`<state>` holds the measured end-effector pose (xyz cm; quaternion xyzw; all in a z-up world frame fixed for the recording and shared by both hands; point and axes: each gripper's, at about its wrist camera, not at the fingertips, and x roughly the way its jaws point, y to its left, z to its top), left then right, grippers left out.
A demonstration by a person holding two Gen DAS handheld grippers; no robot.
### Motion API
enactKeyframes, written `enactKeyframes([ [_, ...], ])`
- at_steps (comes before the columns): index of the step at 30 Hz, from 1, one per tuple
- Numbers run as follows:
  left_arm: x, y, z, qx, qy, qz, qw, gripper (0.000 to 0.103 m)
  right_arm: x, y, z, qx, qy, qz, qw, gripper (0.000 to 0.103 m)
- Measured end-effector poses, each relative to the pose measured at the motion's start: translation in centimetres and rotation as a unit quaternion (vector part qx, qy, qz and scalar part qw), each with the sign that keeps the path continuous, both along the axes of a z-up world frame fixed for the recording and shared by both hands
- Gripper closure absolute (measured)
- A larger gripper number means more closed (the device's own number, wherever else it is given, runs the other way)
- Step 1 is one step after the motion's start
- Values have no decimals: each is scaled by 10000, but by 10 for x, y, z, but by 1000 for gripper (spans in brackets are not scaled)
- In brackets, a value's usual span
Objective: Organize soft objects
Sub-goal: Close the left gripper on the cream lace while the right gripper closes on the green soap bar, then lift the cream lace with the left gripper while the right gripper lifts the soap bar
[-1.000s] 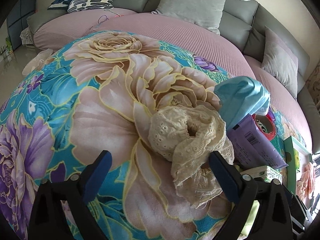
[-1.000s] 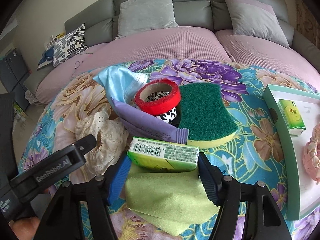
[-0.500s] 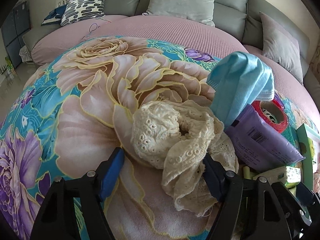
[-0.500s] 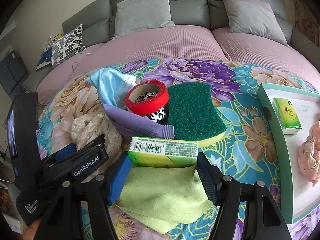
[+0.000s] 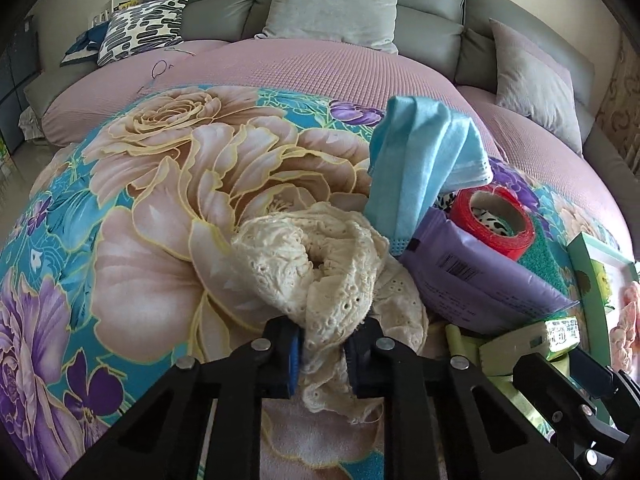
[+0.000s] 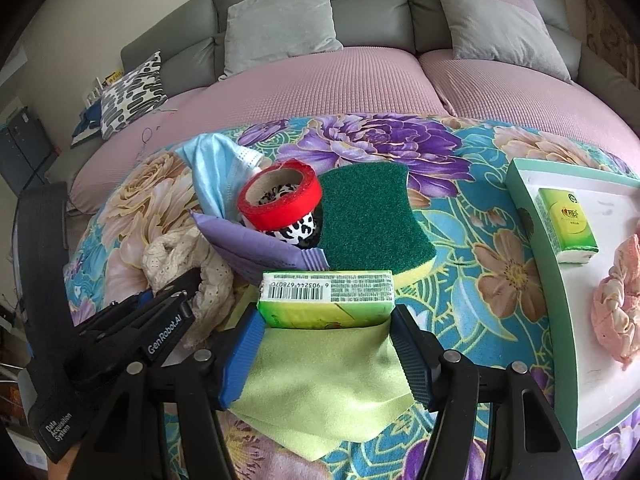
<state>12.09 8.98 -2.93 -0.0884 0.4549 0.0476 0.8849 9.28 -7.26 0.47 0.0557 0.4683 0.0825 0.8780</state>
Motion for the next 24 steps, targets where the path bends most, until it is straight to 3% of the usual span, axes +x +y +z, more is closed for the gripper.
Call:
enactKeyframes([
  [3,-3,-2,5,51,-37,8,10000,86,-2,-5,3,51,-25,-15,10000,39],
  [7,-9,-4,16,47,-205,51,9998,87,-5,-11,9,180,-99,-11,9998,51],
  [14,-15,-6,25,118,-296,176,9993,87,-3,-21,2,287,-8,-24,9996,51],
  [24,-15,-3,23,104,-208,280,9993,87,4,-33,-5,210,-153,-47,9997,35],
])
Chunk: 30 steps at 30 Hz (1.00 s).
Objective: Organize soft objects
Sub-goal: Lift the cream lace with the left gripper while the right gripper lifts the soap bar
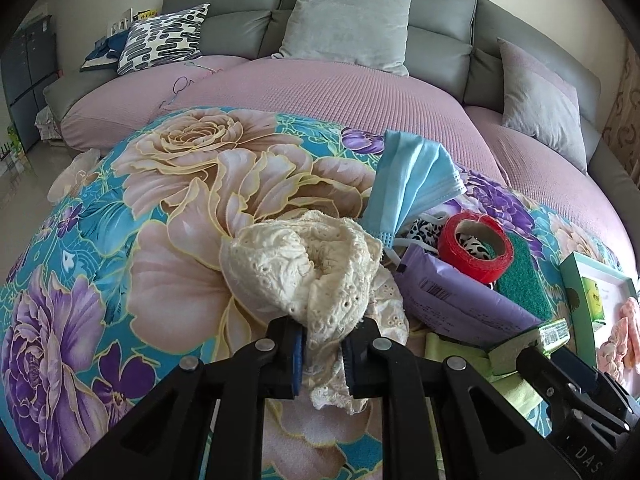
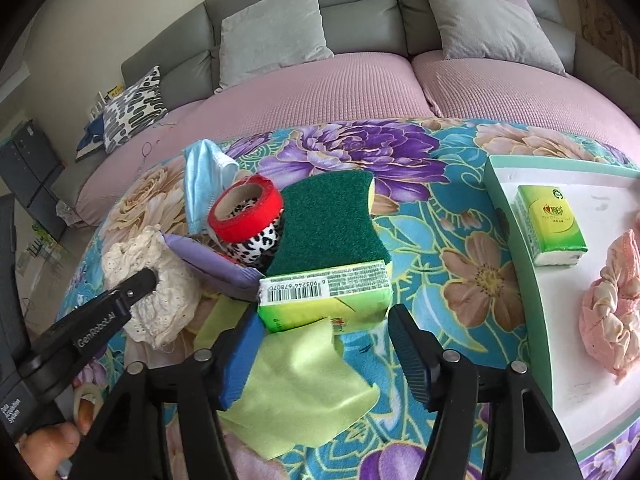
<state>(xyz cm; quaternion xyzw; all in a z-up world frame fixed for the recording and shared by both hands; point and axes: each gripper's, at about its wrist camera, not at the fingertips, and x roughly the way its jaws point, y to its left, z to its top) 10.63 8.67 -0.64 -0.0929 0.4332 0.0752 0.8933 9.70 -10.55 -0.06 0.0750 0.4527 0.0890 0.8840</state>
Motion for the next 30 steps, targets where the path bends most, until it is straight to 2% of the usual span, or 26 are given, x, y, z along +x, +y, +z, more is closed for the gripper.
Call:
enactKeyframes([
  [12,2,5,-5,-77,106,7,9999,87,7,7,-9,-364,-68,108,9993,33],
  [30,3,5,-7,-55,159,10,9999,86,12,7,-16,-619,-113,107,9980,28],
])
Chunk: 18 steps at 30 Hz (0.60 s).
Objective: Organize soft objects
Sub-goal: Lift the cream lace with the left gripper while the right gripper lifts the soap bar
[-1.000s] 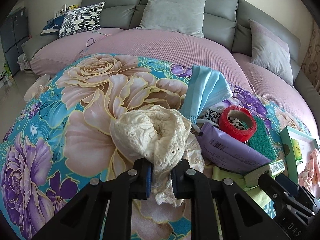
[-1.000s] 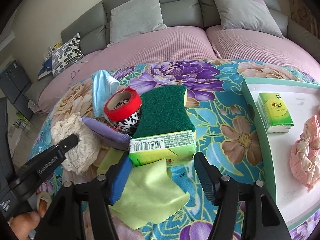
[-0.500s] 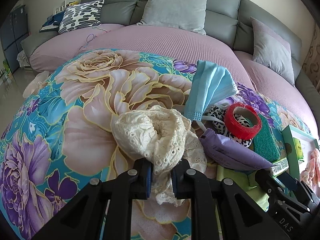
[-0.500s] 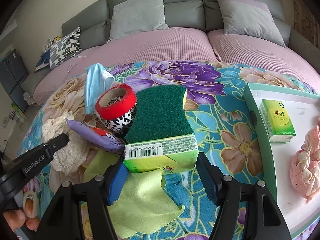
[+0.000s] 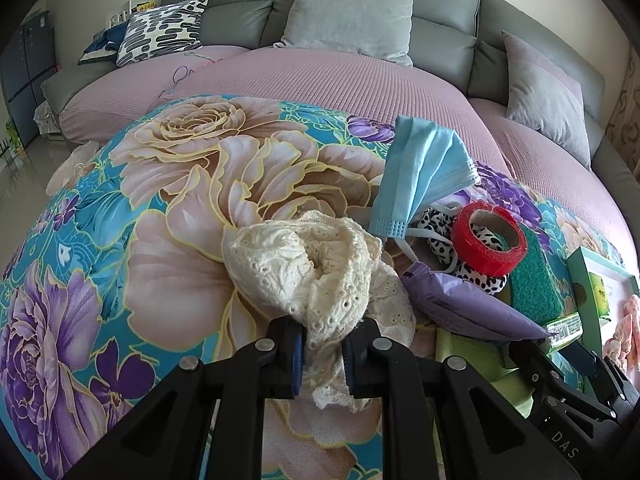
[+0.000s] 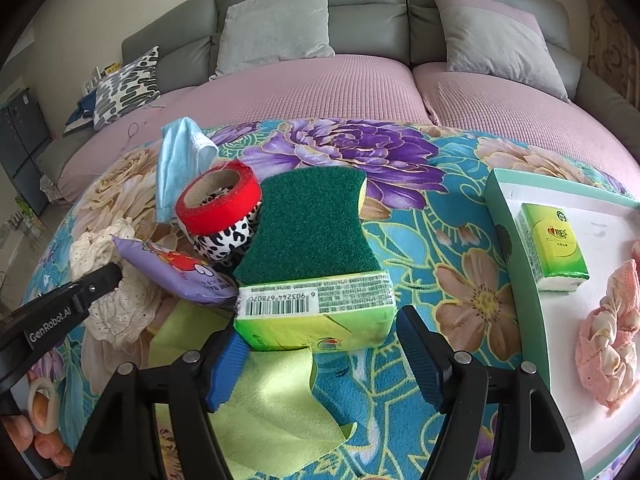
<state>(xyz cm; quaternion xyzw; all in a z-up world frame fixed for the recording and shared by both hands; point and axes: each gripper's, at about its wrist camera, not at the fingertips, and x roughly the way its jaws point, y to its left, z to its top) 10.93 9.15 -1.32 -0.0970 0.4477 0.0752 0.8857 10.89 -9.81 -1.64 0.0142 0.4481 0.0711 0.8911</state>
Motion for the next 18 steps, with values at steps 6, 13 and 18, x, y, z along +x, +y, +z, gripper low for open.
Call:
enactKeyframes([
  [6,0,0,0,12,15,-23,10000,86,2,-3,-1,89,19,-4,10000,28],
  [13,0,-1,0,18,8,-28,10000,86,1,-5,1,201,70,7,9998,32],
  [18,1,-1,3,32,-45,-27,10000,86,-1,-6,4,226,72,6,9997,36],
])
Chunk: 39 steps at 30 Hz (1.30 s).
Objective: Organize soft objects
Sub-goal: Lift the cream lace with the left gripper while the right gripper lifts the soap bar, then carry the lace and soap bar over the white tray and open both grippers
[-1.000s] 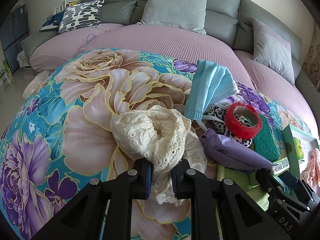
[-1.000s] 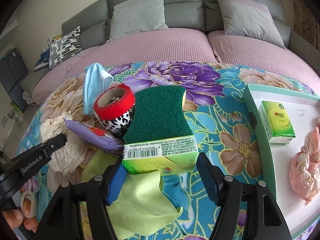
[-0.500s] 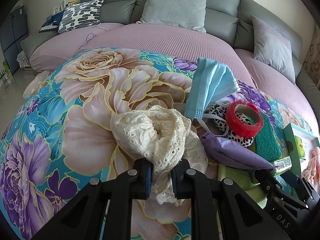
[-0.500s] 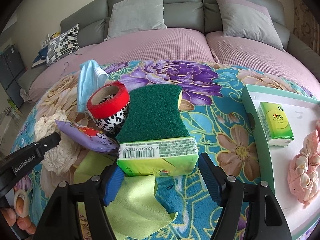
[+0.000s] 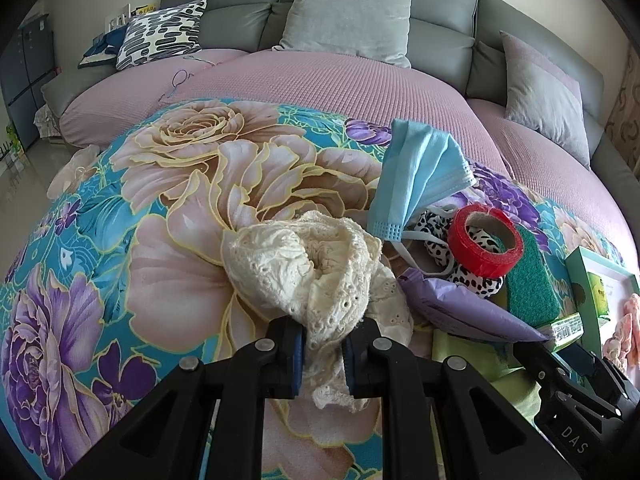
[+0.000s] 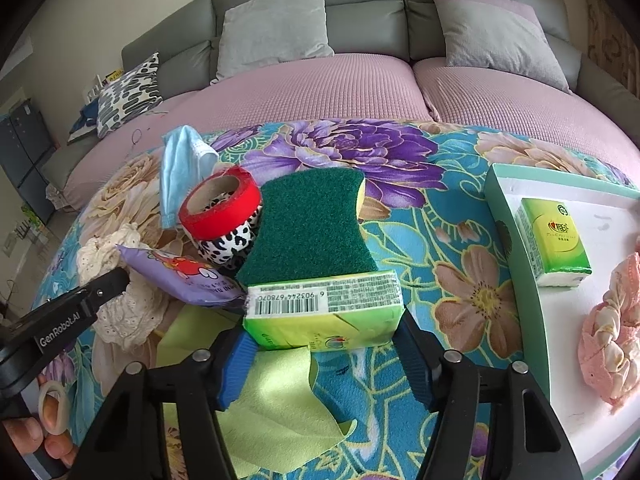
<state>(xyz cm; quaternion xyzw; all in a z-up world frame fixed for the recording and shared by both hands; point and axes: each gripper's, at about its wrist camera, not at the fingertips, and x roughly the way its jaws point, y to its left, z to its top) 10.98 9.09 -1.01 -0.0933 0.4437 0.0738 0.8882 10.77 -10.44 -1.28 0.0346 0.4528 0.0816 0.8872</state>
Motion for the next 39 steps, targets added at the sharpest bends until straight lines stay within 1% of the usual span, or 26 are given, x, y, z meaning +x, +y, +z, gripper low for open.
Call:
enactKeyframes([
  [5,-2,1,5,32,-71,44,10000,86,-1,-5,4,92,-6,-52,9999,36],
  [8,-3,1,11,48,-149,67,9999,87,-3,-9,11,87,-97,-96,9999,36],
  [16,-13,-2,40,142,-527,56,9985,86,-11,-21,31,64,-293,-239,9993,36],
  [22,-21,-13,66,195,-873,8,9960,86,-19,-39,49,35,-502,-421,9978,36],
  [26,-22,-36,75,138,-1000,-227,9946,86,-26,-60,62,-1,-641,-631,9959,36],
  [31,-19,-76,80,8,-1064,-593,9926,86,-35,-95,70,-142,-677,-947,9931,36],
  [35,-21,-106,89,4,-1211,-836,9891,86,-42,-127,74,-153,-687,-1233,9899,36],
  [39,-24,-133,95,93,-1331,-1003,9860,86,-49,-157,76,-120,-671,-1501,9863,36],
])
